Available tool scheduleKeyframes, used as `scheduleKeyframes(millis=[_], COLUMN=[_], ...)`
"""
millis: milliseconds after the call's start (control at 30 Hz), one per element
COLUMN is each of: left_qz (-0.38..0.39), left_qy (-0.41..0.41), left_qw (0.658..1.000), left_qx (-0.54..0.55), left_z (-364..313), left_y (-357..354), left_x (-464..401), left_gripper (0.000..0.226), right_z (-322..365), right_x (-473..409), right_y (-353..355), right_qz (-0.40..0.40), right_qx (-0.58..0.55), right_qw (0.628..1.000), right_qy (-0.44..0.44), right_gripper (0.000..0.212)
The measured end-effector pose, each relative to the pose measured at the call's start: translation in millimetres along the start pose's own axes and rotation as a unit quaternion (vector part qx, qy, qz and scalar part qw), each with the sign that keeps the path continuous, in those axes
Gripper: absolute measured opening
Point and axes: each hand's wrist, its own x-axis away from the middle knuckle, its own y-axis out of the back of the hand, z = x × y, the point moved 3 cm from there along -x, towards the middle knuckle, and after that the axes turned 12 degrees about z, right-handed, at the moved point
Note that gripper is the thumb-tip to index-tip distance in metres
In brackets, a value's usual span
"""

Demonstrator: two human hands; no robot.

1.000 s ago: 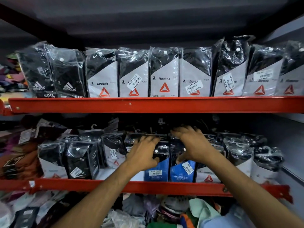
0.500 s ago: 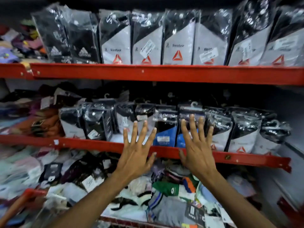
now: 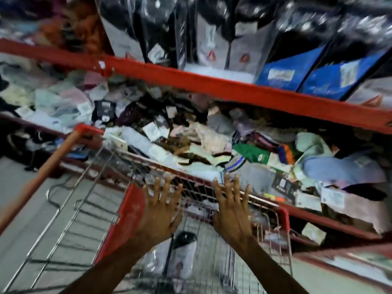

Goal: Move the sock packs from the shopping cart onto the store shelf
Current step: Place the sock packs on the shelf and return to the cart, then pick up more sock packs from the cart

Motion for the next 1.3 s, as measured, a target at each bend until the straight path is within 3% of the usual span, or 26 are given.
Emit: scheduleKeyframes(millis=[167,300,433,600,733,800,933,1133,1300], left_qz=[0.154,0.27,0.351,0.421,0.436,0.43,0.419,0.365,0.364], left_qy=[0.025,0.016,-0.019,-0.054,-0.068,-0.068,-0.072,-0.104,-0.101], left_qw=[0.988,0.963,0.935,0.903,0.895,0.897,0.903,0.923,0.925], left_qx=[0.012,-0.023,-0.048,-0.071,-0.069,-0.075,-0.062,-0.058,0.049], left_z=[28,45,62,75,79,77,79,76,70], left_y=[-94,-155,-206,-237,-246,-247,-249,-240,-213], left_x=[29,23,3,-19,-34,-38,-33,-17,2], left_gripper=[0.074,0.105,0.118,0.118,0.118,0.119,0.079,0.08,0.051], right_z=[33,49,59,63,60,59,62,70,70], right_x=[-4,-24,-49,-83,-96,-98,-90,-69,-53], right_y=[-107,-188,-240,-266,-274,-275,-275,-268,-237], right_qz=[0.164,0.297,0.379,0.458,0.485,0.502,0.533,0.515,0.45], right_qx=[-0.03,-0.006,-0.03,-0.037,-0.038,-0.01,-0.014,-0.122,-0.177], right_qw=[0.985,0.953,0.923,0.886,0.873,0.864,0.846,0.849,0.875], right_qy=[0.038,0.052,0.058,0.058,0.039,0.03,0.018,-0.007,0.0], right_gripper=[0.09,0.088,0.086,0.099,0.106,0.098,0.08,0.095,0.086])
